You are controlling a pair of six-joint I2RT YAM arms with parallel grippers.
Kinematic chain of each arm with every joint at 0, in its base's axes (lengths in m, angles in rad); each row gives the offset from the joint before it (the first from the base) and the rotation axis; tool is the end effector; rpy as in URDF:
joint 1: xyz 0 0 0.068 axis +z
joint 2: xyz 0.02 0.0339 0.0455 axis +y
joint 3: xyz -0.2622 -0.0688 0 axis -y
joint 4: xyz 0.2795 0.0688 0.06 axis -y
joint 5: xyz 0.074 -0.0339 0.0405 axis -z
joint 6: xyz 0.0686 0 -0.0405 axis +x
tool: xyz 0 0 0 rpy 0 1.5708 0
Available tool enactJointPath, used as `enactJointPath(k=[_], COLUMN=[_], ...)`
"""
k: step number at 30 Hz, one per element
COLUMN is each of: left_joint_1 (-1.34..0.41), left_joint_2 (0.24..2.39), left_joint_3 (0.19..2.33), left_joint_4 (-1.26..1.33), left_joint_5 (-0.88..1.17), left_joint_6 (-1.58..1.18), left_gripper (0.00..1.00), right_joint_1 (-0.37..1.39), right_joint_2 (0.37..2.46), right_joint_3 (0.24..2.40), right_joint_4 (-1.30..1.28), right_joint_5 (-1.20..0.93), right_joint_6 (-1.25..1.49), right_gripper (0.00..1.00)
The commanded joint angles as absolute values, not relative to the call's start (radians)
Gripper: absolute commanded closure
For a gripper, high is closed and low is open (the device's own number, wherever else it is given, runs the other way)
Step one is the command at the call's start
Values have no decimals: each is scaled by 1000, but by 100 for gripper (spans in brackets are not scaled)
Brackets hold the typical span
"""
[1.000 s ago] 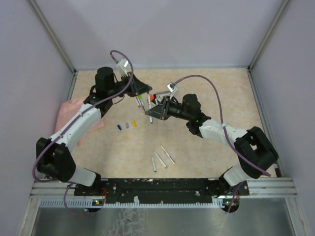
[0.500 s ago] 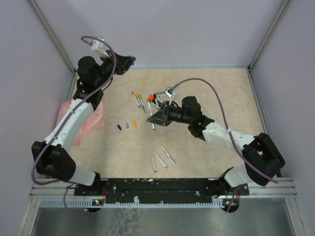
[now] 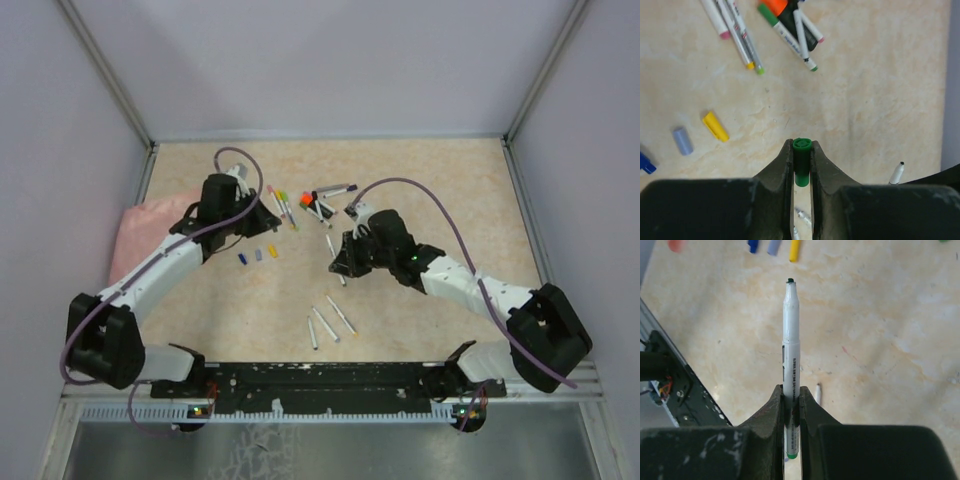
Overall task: Open the pen caps
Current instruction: Place the pen at the center of the board.
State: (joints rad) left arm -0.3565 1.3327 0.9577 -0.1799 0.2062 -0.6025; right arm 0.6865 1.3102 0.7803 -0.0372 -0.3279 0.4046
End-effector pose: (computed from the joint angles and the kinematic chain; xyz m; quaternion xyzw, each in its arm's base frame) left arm 0.3326 -0.1389 0.2474 -0.0570 0.8687 -0.3030 0.3878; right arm 0.2499 0.2333 0.2027 -0.1992 0.8453 0.3686 0.3315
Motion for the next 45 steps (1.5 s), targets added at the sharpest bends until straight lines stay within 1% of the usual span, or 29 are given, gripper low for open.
enactJointPath(k=[1, 4, 8, 17, 19, 21, 25, 28, 30, 36, 40, 45], left_joint_1=[-425, -450, -489, -516, -518, -517, -517, -516, -516, -516, -517, -517], left_joint_2=[1426, 1509, 1587, 1758, 1779, 1805, 1843, 1852, 1852, 1842, 1796, 1668], left_joint_3=[988, 1015, 1031, 1128, 1132, 1145, 1172, 1178, 1176, 1187, 1205, 1208], left_joint_4=[-352, -395, -368, -417, -409, -409, -410, -410, -409, -417, -426, -417], left_joint_5=[41, 8, -48, -141, -157, -167, -155, -156, -158, -146, -124, -148], left_joint_6=[-654, -679, -672, -648, -642, -633, -623, -617, -612, -603, -581, -532], left_gripper=[100, 100, 99, 94, 91, 84, 75, 68, 65, 62, 60, 58], right_joint_1=[696, 696, 697, 697, 696, 697, 698, 699, 700, 766, 808, 819], right_joint_2=[1277, 1291, 1300, 1307, 1318, 1331, 1357, 1375, 1389, 1456, 1477, 1490], right_joint_3=[744, 730, 702, 661, 665, 672, 687, 700, 706, 743, 758, 768], right_joint_4=[-105, -129, -136, -132, -133, -134, -156, -186, -202, -266, -296, -324], right_joint_5=[-253, -233, -226, -230, -233, -237, -235, -225, -225, -186, -157, -130], right_joint_6=[372, 374, 386, 401, 396, 393, 374, 353, 338, 307, 319, 336], right_gripper=[100, 100, 100, 100, 100, 100, 100, 100, 100, 100, 99, 93])
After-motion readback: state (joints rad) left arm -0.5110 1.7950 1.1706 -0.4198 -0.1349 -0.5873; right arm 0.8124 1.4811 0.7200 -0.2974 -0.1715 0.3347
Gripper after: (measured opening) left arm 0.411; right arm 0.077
